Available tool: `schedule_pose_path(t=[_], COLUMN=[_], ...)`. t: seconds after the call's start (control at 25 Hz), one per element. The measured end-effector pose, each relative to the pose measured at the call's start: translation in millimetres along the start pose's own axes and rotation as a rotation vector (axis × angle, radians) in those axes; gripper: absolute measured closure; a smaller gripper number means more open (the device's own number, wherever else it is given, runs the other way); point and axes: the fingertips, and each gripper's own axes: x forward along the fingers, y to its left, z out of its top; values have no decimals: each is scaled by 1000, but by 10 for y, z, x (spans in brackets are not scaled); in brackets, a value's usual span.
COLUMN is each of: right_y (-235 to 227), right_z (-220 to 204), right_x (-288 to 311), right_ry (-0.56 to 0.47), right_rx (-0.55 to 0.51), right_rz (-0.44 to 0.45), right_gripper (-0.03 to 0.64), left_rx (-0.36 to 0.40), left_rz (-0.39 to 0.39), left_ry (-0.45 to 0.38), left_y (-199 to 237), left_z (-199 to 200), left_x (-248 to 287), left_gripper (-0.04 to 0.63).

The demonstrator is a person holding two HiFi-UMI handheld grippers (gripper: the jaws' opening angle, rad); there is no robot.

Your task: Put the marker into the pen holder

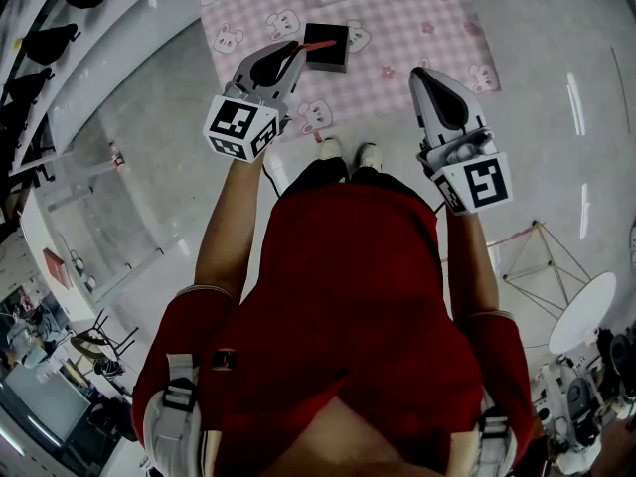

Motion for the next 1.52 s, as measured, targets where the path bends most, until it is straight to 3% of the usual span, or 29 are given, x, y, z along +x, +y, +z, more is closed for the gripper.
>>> schedule_pose_path(t=[0.8, 1.52], right_y=[-91, -237], right_z=[-93, -196], right_x=[140, 241], right_ry=[58, 101], right_rx=[7, 27], right_rz=[-115, -142], right_gripper=[620, 620], left_rx=[73, 67], left_rz=[-163, -205], left_ry=[158, 277], left_y=[377, 584], left_z=[-412, -676], left_x=[533, 870], left_gripper=[549, 548])
